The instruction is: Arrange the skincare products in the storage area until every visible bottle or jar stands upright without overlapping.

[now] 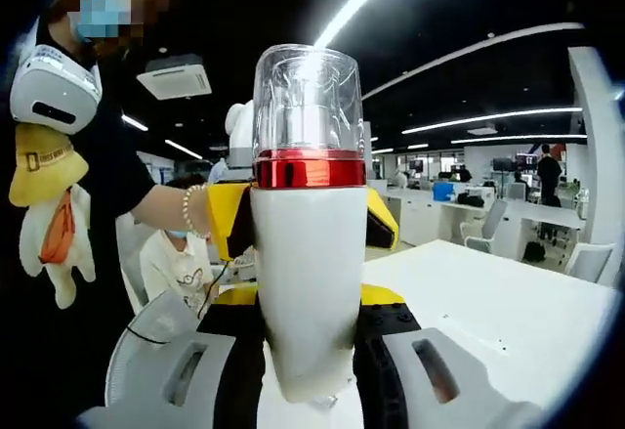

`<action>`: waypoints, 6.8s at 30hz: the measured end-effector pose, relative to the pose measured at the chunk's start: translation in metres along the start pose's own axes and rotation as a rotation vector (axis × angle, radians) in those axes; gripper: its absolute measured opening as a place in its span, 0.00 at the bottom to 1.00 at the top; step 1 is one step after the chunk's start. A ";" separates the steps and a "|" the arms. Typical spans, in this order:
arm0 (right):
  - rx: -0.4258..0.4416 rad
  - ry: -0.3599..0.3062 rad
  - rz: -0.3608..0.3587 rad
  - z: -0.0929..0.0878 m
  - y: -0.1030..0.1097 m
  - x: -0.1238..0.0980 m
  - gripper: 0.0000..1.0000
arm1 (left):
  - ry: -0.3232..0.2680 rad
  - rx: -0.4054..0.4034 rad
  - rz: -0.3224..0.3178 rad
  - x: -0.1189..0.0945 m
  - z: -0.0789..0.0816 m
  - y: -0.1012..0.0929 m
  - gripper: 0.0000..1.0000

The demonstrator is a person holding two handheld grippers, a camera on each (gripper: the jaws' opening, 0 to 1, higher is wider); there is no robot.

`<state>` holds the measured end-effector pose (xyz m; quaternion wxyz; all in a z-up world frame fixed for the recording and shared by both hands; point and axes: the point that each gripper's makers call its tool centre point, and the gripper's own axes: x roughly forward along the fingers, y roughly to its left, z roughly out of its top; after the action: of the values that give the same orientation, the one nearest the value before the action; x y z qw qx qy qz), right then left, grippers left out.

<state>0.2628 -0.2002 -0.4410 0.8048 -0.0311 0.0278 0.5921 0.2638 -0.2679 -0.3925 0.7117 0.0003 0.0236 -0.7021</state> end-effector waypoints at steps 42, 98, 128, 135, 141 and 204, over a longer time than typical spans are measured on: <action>0.022 0.395 -0.136 -0.225 -0.068 0.009 0.34 | 0.275 0.003 0.009 0.030 -0.207 0.051 0.24; 0.109 0.555 -0.304 -0.276 -0.098 -0.001 0.54 | 0.321 -0.178 0.159 0.009 -0.249 0.094 0.60; 0.185 0.437 -0.547 -0.222 -0.044 -0.038 0.95 | 0.161 -0.360 0.478 -0.148 -0.193 0.047 0.89; 0.198 0.389 -0.588 -0.202 -0.023 -0.045 0.96 | 0.102 -0.357 0.577 -0.199 -0.177 0.038 0.88; 0.193 0.359 -0.594 -0.191 -0.007 -0.042 0.96 | 0.036 -0.323 0.639 -0.221 -0.146 0.021 0.88; 0.153 0.279 -0.568 -0.132 0.013 -0.021 0.97 | 0.005 -0.270 0.921 -0.304 -0.112 -0.035 0.99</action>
<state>0.2429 -0.2275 -0.5713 0.9263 -0.0576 0.1725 0.3301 0.2208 0.0388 -0.4931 0.9423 -0.0802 0.1137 -0.3045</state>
